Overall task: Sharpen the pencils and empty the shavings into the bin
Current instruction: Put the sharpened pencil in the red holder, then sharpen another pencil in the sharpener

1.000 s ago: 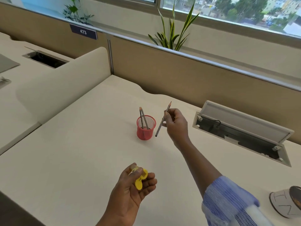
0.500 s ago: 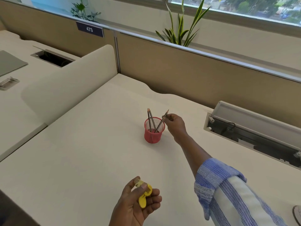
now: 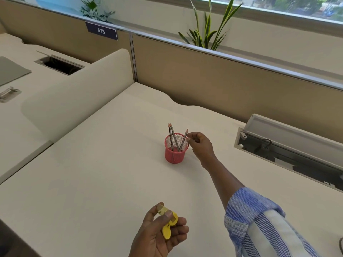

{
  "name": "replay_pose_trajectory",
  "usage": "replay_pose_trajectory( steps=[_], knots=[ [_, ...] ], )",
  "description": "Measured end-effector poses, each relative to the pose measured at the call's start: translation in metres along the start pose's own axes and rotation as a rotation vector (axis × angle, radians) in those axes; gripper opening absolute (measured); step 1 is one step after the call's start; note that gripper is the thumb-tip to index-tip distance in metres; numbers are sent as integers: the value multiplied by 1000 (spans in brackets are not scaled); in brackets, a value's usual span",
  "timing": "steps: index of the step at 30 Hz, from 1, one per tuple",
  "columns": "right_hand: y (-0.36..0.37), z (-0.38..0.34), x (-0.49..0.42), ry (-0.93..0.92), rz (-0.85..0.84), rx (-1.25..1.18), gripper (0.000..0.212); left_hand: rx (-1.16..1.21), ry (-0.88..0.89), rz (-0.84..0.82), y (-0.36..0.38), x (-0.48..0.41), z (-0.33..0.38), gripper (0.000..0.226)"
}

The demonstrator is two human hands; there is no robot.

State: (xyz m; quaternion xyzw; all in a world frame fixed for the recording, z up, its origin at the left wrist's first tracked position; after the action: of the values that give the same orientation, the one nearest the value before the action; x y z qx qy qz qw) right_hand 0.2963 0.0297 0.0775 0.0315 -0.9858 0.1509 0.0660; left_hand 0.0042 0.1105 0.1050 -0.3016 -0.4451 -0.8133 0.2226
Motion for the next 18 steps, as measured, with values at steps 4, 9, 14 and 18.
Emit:
replay_pose_trajectory(
  steps=[4, 9, 14, 18],
  knots=[
    [-2, 0, 0, -1, -3, -20, 14, -6, -13, 3, -1, -3, -1, 51],
    [-2, -15, -5, -59, 44, -17, 15, -13, -22, 3, -4, -5, 0, 55],
    [13, -43, -14, -274, 33, 200, 21, -21, -22, -9, -8, -7, 3, 54],
    [30, -61, -23, -335, -87, 460, 28, -13, -25, -17, -9, -5, 4, 56]
  ],
)
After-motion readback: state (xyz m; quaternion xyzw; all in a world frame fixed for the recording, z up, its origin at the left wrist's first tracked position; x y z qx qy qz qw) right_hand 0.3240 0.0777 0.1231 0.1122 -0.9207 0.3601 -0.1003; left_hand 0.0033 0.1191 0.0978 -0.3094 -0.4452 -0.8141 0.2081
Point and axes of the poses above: each hand's wrist, its own x-axis away from the middle knuckle, its own y-axis out of the palm, z = x × y, the point moved 2 cm from there along -x, towards the middle knuckle, and after that the axes turned 8 degrees about z, right-handed, at the moved point
